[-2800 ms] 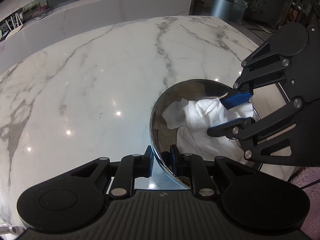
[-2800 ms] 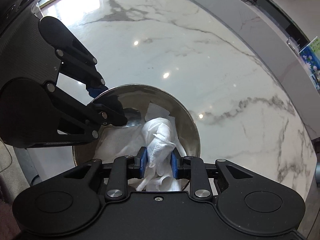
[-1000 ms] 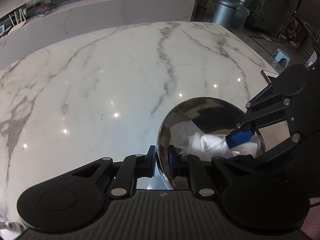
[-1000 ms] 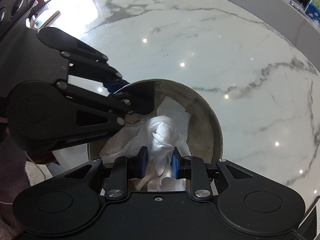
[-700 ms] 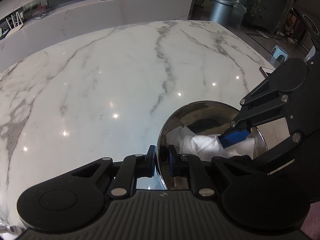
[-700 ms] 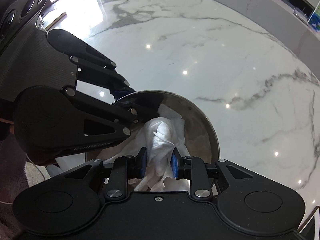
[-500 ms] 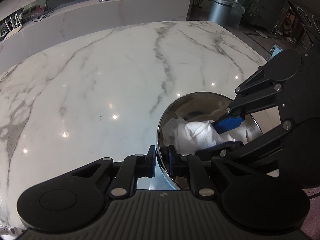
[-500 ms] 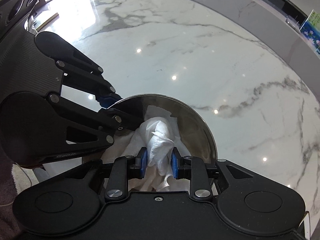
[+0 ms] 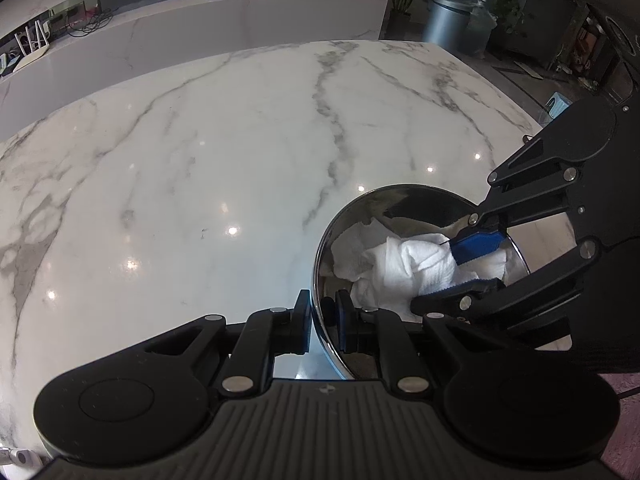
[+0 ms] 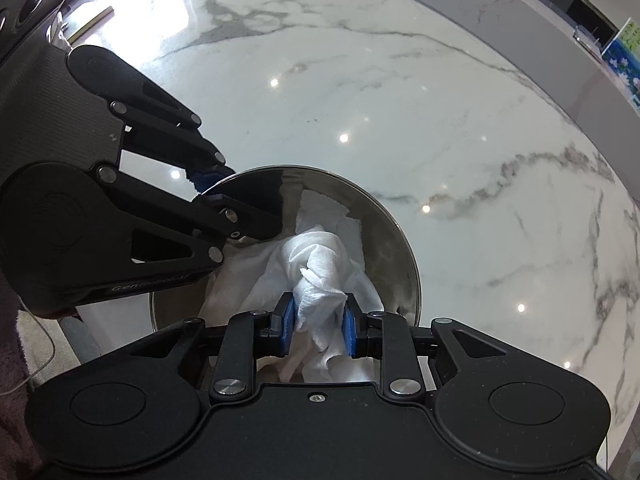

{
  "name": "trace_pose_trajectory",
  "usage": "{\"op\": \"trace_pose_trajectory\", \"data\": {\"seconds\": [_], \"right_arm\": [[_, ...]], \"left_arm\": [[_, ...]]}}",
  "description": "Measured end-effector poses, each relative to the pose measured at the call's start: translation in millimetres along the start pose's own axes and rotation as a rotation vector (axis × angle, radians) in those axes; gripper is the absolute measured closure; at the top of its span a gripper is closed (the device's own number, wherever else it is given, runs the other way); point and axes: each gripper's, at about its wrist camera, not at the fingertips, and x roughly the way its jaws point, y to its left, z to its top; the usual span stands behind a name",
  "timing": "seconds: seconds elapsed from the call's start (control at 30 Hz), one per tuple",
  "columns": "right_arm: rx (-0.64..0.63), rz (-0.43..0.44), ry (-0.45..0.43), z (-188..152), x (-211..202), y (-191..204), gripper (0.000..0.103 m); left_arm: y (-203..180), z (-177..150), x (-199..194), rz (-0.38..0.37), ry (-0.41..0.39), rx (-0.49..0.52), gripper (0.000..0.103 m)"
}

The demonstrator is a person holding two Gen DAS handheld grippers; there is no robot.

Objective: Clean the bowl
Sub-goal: 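Rub the white cloth around the bowl wall with the right gripper while the left gripper holds the rim, then circle the cloth along the bowl interior with the right gripper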

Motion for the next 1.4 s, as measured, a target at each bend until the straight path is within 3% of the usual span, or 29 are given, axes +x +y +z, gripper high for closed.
{"op": "trace_pose_trajectory", "data": {"seconds": [0.33,0.67,0.97,1.27,1.4], "right_arm": [[-0.042,0.075,-0.01,-1,-8,10,0.08],[-0.068,0.013,-0.028,-3,0,15,0.08],[-0.036,-0.108,-0.072,-2,-2,7,0.082],[-0.037,-0.088,-0.015,-5,-5,7,0.082],[-0.002,-0.024,-0.004,-7,-6,8,0.082]], "left_arm": [[-1,0,0,0.006,-0.001,0.001,0.092],[-1,-1,-1,0.007,0.002,0.021,0.092],[-2,-2,-1,0.007,0.0,0.034,0.092],[-3,-2,-1,0.009,-0.003,0.026,0.091],[-4,-2,-1,0.012,-0.004,0.027,0.091]]}}
